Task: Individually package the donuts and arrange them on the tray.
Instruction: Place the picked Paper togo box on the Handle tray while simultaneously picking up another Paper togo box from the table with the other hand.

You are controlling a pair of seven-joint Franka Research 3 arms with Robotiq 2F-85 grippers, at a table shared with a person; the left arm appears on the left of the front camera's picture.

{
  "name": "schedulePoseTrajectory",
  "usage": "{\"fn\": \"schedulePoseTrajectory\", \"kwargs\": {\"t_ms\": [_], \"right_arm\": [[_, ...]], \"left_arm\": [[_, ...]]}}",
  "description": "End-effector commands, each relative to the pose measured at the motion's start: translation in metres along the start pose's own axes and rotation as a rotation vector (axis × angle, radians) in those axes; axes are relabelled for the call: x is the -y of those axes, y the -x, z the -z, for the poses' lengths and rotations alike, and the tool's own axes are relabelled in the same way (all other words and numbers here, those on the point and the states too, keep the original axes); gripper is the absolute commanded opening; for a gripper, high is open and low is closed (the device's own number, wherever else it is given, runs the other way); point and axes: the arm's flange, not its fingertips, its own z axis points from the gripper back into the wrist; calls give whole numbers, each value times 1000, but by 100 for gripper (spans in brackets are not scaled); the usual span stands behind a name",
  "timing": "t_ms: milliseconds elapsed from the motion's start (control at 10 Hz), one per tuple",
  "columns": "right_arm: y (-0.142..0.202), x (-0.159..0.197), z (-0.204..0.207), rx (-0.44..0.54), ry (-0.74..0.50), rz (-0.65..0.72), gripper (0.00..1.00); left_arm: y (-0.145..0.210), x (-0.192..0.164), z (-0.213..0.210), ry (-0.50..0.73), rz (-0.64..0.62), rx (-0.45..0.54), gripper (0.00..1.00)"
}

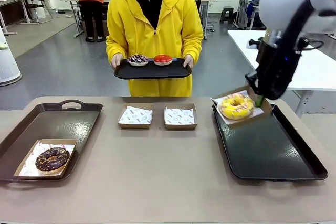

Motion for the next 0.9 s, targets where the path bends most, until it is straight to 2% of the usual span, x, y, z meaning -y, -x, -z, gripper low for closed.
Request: {"fn": "schedulePoseTrajectory", "kwargs": {"t_ms": [0,200,600,800], "right_arm": [[15,22,23,41,34,-46,2],[21,45,47,44,11,-31,2],[22,61,83,8,-23,33,2],[24,55,68,3,5,11,2]], "left_arm": [[-19,23,39,-217,-42,-17,100],[-48,43,92,-362,-54,13,100],[-91,53,174,-490,-23,24,100],[-100,48,218,-567,9,21,100]]}}
